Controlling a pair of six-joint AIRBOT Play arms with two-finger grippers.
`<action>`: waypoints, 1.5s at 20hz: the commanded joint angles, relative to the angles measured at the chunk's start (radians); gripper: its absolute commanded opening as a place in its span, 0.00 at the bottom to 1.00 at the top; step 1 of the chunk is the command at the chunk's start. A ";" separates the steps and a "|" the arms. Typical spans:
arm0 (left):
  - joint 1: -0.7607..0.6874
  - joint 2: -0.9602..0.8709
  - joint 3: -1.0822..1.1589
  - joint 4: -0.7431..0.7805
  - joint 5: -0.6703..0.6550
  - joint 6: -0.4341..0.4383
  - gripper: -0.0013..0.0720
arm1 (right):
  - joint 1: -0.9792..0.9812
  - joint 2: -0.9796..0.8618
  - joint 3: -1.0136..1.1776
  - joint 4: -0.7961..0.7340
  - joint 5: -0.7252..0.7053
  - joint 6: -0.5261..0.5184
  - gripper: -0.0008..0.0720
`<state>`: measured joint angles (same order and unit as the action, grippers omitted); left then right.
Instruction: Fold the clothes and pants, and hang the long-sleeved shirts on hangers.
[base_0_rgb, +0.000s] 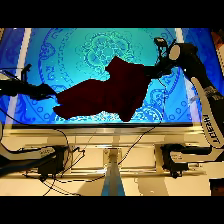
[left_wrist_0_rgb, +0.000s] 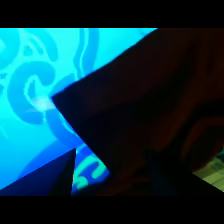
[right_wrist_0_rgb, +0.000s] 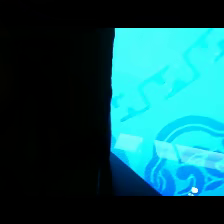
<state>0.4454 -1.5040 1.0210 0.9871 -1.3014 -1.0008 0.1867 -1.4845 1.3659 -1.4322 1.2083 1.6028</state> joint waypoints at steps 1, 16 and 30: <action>0.010 -0.106 -0.009 -0.005 0.084 0.051 0.70 | 0.001 0.000 0.001 0.001 -0.005 0.000 0.03; 0.001 -0.128 -0.008 -0.208 0.171 0.132 0.07 | 0.001 0.000 0.001 0.026 -0.050 0.000 0.03; 0.032 0.203 0.662 -0.524 0.306 0.217 0.03 | -0.035 0.172 0.522 -0.189 -0.076 -0.084 0.02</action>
<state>0.4633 -1.4124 1.5475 0.4782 -1.1427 -0.7853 0.1722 -1.3697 1.7454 -1.5711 1.1362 1.5574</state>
